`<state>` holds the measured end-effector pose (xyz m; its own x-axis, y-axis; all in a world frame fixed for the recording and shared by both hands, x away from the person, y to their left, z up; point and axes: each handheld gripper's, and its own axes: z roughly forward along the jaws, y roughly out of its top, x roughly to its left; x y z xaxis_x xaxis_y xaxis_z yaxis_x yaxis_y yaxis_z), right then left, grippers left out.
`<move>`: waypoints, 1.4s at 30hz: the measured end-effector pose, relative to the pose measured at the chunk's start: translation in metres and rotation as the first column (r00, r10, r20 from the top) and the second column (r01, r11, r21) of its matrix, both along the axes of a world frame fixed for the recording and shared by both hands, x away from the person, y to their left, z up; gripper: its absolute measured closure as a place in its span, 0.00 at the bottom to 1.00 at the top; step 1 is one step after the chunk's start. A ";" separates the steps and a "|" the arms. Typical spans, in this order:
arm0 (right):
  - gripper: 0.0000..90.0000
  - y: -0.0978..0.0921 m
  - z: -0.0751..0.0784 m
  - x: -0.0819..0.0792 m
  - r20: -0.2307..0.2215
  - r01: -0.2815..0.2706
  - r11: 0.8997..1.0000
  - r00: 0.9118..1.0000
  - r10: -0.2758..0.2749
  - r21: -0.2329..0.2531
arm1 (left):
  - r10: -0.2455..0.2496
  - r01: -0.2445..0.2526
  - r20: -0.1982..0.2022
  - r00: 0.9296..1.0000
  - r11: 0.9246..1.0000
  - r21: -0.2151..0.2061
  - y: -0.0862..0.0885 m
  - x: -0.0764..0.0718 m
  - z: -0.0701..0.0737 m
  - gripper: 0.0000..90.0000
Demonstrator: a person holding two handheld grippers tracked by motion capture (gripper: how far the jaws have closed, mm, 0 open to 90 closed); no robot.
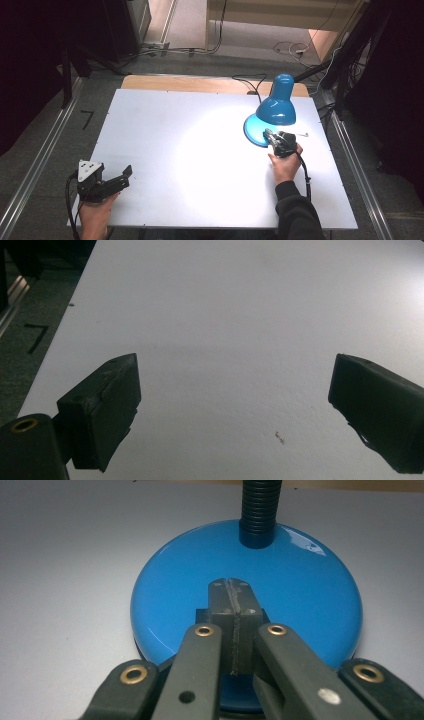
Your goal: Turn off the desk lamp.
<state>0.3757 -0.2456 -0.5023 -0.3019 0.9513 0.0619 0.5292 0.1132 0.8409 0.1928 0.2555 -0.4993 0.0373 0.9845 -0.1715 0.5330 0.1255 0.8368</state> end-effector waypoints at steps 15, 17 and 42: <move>0.98 0.001 -0.004 0.004 0.021 0.013 1.000 1.000 -0.013 -0.005 | 0.001 -0.001 0.002 1.000 1.000 -0.002 0.000 0.000 0.000 0.08; 0.98 0.002 -0.004 0.005 0.022 0.015 1.000 1.000 -0.015 -0.011 | 0.003 -0.003 0.002 1.000 1.000 -0.004 0.001 0.000 0.000 0.08; 0.94 -0.015 0.006 0.006 0.003 0.024 1.000 1.000 -0.024 0.011 | 0.007 -0.007 0.004 1.000 1.000 -0.008 0.002 0.000 0.000 0.08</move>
<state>0.3819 -0.2604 -0.4959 -0.2796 0.9575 0.0711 0.5288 0.0918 0.8438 0.1923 0.2573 -0.4989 0.0309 0.9834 -0.1791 0.5287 0.1360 0.8379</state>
